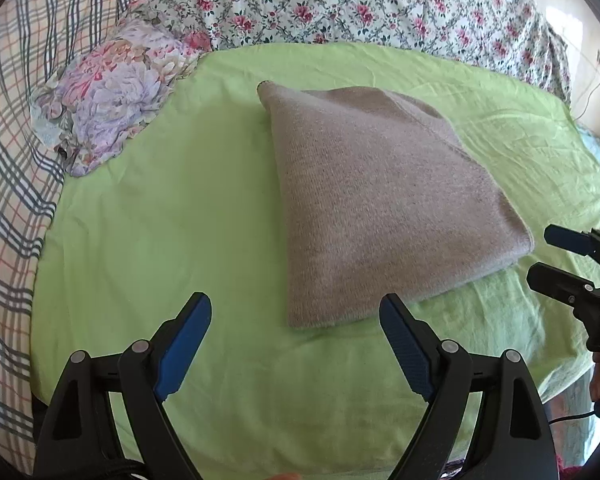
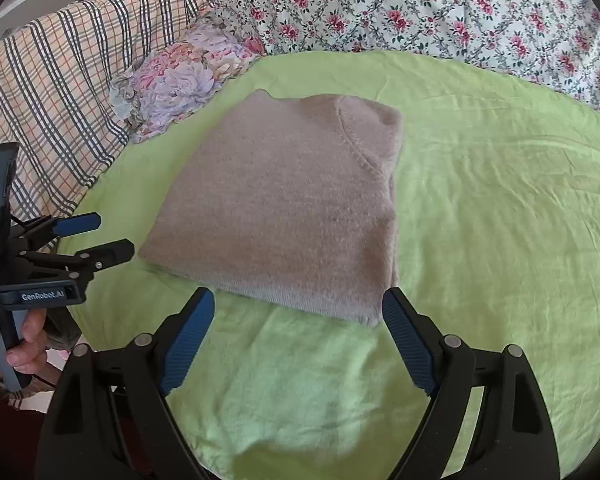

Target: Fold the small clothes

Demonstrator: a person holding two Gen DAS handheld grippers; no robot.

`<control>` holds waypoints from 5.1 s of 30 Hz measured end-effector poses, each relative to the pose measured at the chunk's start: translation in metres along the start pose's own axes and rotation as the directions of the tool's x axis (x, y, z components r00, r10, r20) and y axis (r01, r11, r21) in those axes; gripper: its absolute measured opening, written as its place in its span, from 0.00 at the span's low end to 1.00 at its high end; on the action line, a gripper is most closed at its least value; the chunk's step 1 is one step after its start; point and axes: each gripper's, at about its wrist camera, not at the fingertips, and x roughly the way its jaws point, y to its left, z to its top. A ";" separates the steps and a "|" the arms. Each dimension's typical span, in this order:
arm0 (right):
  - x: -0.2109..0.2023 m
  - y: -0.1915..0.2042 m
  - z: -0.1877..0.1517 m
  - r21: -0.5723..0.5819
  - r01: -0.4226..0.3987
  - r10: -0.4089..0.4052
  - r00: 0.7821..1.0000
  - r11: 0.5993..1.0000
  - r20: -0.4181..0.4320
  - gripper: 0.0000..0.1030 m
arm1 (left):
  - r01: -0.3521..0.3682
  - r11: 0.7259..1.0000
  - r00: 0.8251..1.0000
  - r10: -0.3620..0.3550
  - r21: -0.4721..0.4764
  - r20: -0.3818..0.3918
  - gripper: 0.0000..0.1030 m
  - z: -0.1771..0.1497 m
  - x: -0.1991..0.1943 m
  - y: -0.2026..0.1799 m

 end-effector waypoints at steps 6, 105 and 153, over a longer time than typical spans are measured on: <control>0.008 0.000 0.010 0.001 0.003 -0.003 1.000 1.000 -0.016 0.87 | -0.045 0.999 0.999 0.045 0.014 -0.020 0.84 0.011 0.007 -0.002; 0.030 -0.009 0.064 0.053 -0.015 0.015 1.000 0.998 0.001 0.91 | -0.044 0.999 0.999 0.043 0.014 0.023 0.88 0.064 0.019 -0.009; 0.034 -0.012 0.067 0.050 -0.011 0.011 1.000 0.999 -0.011 0.91 | -0.034 0.999 0.999 0.033 0.025 0.018 0.88 0.069 0.024 -0.013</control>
